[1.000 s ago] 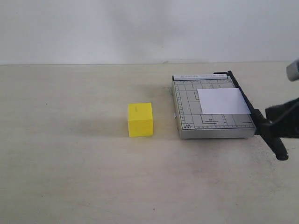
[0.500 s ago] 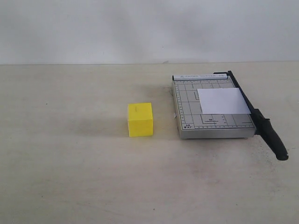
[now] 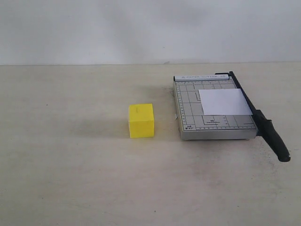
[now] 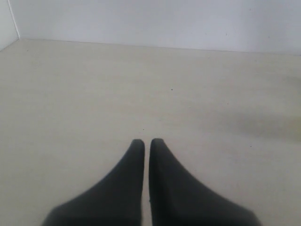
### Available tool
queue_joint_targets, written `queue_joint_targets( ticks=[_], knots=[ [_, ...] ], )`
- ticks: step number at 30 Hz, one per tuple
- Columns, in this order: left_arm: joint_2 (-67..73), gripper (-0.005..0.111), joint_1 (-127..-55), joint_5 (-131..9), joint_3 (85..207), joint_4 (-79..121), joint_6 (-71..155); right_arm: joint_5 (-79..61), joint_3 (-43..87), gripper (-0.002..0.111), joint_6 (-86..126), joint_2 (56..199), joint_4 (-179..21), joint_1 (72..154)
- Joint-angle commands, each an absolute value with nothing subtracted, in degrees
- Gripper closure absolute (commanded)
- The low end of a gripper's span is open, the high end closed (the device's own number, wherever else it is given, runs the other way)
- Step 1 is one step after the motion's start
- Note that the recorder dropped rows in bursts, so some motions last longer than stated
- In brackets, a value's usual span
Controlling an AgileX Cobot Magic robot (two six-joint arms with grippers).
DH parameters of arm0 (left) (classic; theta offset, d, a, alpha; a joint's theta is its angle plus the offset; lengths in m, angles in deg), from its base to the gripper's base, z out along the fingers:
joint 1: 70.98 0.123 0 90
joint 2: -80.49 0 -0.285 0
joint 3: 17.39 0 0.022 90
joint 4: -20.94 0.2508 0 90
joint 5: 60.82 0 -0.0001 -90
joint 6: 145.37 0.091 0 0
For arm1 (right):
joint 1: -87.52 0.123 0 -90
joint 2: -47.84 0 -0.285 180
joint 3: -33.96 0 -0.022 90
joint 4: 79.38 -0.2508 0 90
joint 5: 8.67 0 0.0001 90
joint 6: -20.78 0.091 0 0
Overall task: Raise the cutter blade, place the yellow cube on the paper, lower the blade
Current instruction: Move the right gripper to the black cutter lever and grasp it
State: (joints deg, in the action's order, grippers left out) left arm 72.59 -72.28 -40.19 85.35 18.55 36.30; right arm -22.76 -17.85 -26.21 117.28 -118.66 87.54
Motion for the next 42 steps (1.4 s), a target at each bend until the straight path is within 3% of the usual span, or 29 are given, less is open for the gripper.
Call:
queue_joint_targets(
  ticks=[1, 3, 6, 8, 14, 16, 22, 35, 40, 42],
  knots=[
    [72.7, 0.102, -72.1, -41.1, 85.4, 18.6, 36.0, -30.3, -21.6, 0.109, 1.4, 116.9, -97.9, 87.4],
    [72.7, 0.102, -72.1, -41.1, 85.4, 18.6, 36.0, -35.8, -24.2, 0.109, 20.8, 116.9, -81.9, 87.4],
    [72.7, 0.102, -72.1, -41.1, 85.4, 18.6, 36.0, -36.4, -24.9, 0.108, 24.2, 116.9, -76.1, 87.4],
    [72.7, 0.102, -72.1, -41.1, 85.4, 18.6, 36.0, -36.0, -25.4, 0.1, 24.6, 116.9, -73.8, 87.4],
    [72.7, 0.102, -72.1, -41.1, 85.4, 18.6, 36.0, -35.2, -30.1, 0.041, 30.4, 116.9, -70.9, 87.4],
    [72.7, 0.102, -72.1, -41.1, 85.4, 18.6, 36.0, -39.8, -33.2, 0.042, 30.9, 116.9, -70.9, 87.4],
    [72.7, 0.102, -72.1, -41.1, 85.4, 18.6, 36.0, -51.9, -39.7, 0.061, 30.5, 117.5, -71.0, 87.4],
    [72.7, 0.102, -72.1, -41.1, 85.4, 18.6, 36.0, -50.5, -35.6, 0.061, 29.1, 136.5, -66.6, 87.4],
    [72.7, 0.102, -72.1, -41.1, 85.4, 18.6, 36.0, -53.4, -35.1, 0.042, 29.4, 141.8, -65.0, 87.4],
    [72.7, 0.102, -72.1, -41.1, 85.4, 18.6, 36.0, -53.3, -34.5, 0.041, 29.2, 143.0, -65.0, 87.4]
  ],
)
